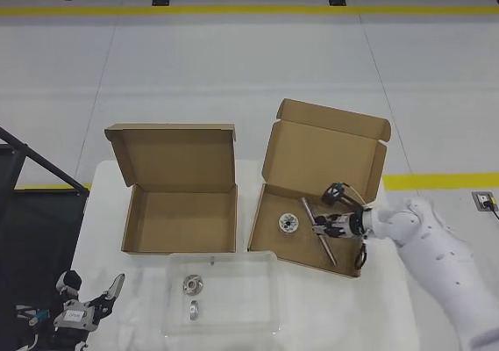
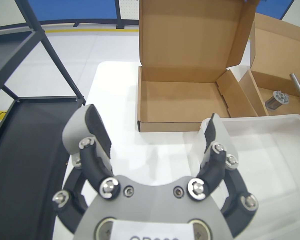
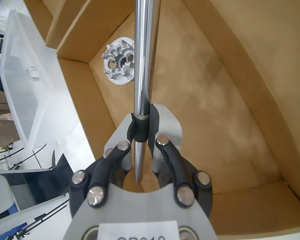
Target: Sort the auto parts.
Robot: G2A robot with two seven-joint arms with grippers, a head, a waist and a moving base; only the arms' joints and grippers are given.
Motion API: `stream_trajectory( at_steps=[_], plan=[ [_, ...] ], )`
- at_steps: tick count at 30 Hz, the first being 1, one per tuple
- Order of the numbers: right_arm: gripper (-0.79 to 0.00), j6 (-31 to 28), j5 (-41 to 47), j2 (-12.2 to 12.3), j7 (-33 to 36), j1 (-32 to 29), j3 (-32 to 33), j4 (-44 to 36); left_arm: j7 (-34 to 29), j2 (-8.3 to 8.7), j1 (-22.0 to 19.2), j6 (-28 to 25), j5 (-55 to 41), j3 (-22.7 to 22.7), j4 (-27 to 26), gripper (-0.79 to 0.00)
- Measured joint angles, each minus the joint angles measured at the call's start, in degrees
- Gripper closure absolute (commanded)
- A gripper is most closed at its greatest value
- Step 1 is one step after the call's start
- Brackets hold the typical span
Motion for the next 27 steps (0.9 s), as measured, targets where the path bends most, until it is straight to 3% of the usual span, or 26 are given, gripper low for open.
stream_trajectory(
  at_steps=[10, 11, 12, 16, 17, 18, 19, 23, 27],
  plan=[
    [0.000, 6.59, -4.11, -4.03, -0.85, 3.00, -5.85, 7.44, 0.00, 0.00, 0.00, 0.00, 0.00, 0.00, 0.00, -0.785],
    [-0.212, 6.86, -4.31, -4.39, -1.34, 3.30, -6.18, 8.13, 0.00, 0.00, 0.00, 0.00, 0.00, 0.00, 0.00, -0.785],
    [-0.308, 7.05, -4.50, -4.63, -1.83, 3.52, -6.39, 8.63, 0.00, 0.00, 0.00, 0.00, 0.00, 0.00, 0.00, -0.785],
    [-0.440, 7.64, -5.74, -5.33, -4.79, 4.38, -6.95, 10.32, 0.00, 0.00, 0.00, 0.00, 0.00, 0.00, 0.00, -0.785],
    [-0.536, 7.64, -6.24, -5.41, -5.73, 4.60, -7.01, 10.69, 0.00, 0.00, 0.00, 0.00, 0.00, 0.00, 0.00, -0.785],
    [-0.751, 7.67, -6.62, -5.43, -6.33, 4.74, -7.04, 10.93, 0.00, 0.00, 0.00, 0.00, 0.00, 0.00, 0.00, -0.785],
    [-0.785, 7.68, -6.92, -5.43, -6.79, 4.88, -7.02, 11.15, 0.00, 0.00, 0.00, 0.00, 0.00, 0.00, 0.00, -0.785],
    [-0.785, 7.06, -6.93, -5.10, -7.48, 5.43, -6.30, 11.10, 0.00, 0.00, 0.00, 0.00, 0.00, 0.00, 0.00, -0.785],
    [-0.785, 4.55, -8.10, -3.85, -12.44, 4.74, -4.71, 6.19, -0.19, -0.01, -0.60, 0.26, -0.11, -0.36, 0.27, -0.785]
  ],
)
